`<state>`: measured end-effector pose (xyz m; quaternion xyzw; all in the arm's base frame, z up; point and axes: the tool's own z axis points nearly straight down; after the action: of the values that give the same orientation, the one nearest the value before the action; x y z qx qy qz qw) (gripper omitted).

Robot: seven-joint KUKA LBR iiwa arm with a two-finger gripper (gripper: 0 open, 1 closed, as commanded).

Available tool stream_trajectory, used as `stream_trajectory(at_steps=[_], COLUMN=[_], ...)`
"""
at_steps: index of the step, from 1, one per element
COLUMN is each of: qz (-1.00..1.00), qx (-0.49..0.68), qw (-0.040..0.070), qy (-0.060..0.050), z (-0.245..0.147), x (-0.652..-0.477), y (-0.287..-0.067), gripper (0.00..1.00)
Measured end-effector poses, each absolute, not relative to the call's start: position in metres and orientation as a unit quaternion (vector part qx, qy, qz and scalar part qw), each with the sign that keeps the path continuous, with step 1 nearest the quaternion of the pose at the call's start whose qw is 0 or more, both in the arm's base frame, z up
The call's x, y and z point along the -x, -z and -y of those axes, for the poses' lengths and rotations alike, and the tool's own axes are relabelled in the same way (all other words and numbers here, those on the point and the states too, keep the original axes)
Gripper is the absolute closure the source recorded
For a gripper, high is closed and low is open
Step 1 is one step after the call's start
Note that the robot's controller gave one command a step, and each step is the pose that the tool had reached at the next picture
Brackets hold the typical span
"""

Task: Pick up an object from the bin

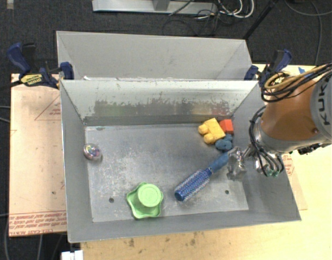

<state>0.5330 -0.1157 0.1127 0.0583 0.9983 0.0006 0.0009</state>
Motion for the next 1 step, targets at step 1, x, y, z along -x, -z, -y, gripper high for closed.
stream_trajectory(at_steps=[1], qz=[-0.998], qx=[-0.058], qw=[0.000], qy=[0.000], z=[0.1162], x=[-0.5334], y=[-0.1107], gripper=[0.00])
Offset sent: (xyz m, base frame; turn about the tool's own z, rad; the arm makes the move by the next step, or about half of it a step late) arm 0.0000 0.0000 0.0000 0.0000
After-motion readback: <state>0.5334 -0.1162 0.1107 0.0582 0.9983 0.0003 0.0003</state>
